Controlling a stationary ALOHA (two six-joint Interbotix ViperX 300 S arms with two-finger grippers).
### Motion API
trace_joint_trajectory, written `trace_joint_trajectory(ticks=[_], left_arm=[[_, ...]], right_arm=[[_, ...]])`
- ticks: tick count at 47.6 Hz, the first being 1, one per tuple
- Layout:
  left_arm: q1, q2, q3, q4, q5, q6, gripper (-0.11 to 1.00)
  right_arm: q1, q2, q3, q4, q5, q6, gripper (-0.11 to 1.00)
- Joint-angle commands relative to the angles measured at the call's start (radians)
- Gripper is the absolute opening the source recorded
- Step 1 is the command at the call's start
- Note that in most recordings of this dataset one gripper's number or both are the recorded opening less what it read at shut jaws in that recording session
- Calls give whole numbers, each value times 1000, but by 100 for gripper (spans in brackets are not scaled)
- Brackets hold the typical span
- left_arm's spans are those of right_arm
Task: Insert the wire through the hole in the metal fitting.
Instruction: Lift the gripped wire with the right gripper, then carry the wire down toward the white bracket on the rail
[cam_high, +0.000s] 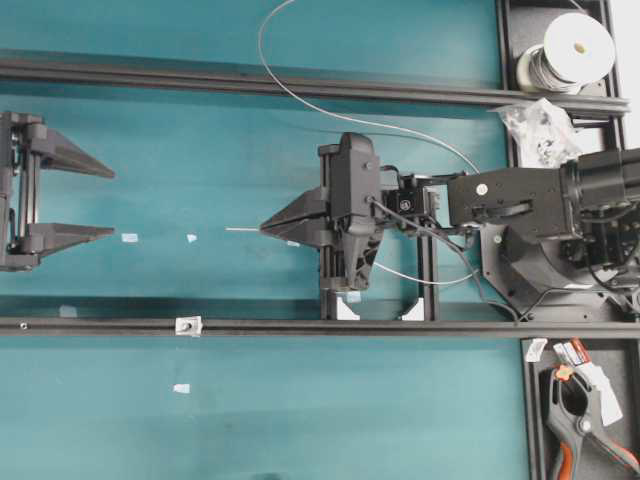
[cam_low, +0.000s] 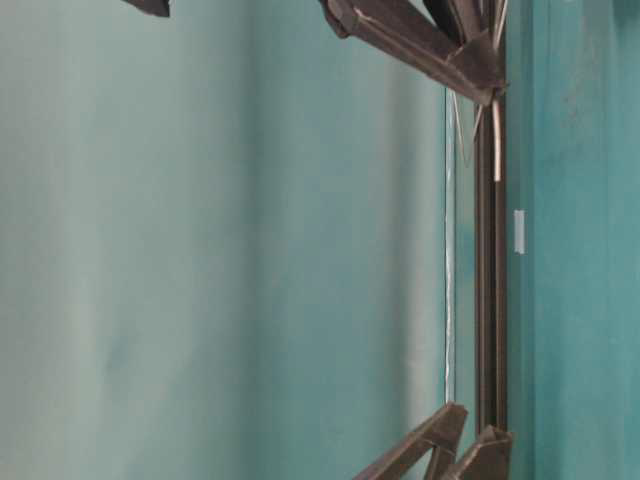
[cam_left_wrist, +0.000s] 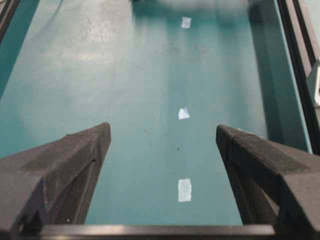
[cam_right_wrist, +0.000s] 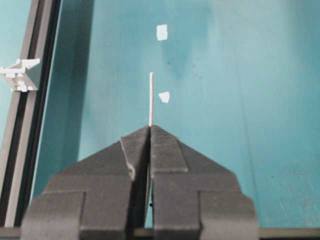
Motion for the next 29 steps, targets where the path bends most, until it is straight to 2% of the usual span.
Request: trace_joint_trajectory(ticks=[1, 13, 29], left_arm=[[2, -5, -18, -3, -12, -3, 82], [-28, 46, -5, -3, -114, -43, 83], [-98, 130, -11, -8, -255, -44, 82]], right_arm=[[2, -18, 3, 3, -37, 6, -1], [43, -18, 49, 25, -127, 32, -1], [115, -17, 80, 84, -210, 34, -1]])
